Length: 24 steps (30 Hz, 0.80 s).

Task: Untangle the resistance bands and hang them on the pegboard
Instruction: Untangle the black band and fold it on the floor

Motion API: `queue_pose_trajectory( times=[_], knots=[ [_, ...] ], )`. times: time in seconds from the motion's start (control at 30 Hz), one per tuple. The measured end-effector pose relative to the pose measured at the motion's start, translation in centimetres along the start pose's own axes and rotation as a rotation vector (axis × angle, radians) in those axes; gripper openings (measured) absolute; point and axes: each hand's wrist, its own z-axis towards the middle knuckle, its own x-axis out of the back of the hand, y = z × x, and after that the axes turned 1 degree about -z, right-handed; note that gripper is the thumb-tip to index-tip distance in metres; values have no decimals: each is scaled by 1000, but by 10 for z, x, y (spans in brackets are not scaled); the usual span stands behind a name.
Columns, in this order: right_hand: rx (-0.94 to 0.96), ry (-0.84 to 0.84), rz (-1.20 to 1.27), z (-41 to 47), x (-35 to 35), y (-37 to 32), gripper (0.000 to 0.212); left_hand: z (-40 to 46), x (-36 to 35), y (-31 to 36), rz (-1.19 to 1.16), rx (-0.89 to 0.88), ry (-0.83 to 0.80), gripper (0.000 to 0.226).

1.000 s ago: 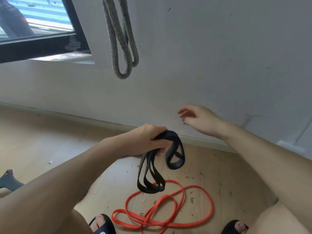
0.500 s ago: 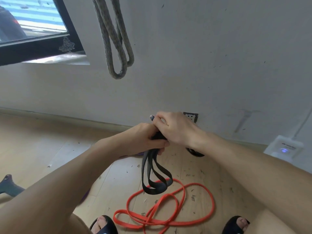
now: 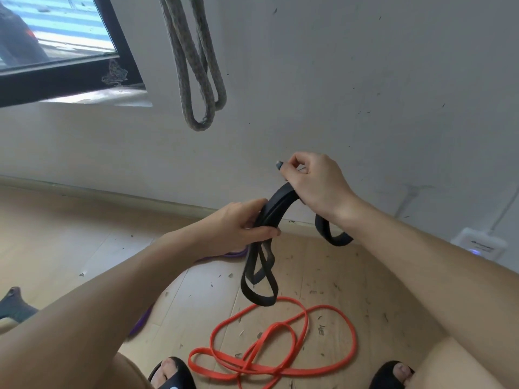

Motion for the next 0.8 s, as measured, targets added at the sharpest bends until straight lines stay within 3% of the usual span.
queue_pose_trajectory(
  times=[0.17,0.43,0.67,0.8],
  knots=[
    [-46,-76,67,-1,-1,-2,34,-1,-4,0,-90,-3,-10,24],
    [-66,-66,103,-1,5,-4,31,1,3,-4,159,-94,109,22],
    [-61,-46,129,2,5,-1,33,3,5,-2,233,-120,132,26],
    [-44,-34,39,3,3,3,29,4,6,-9,346,-153,172,14]
  ],
)
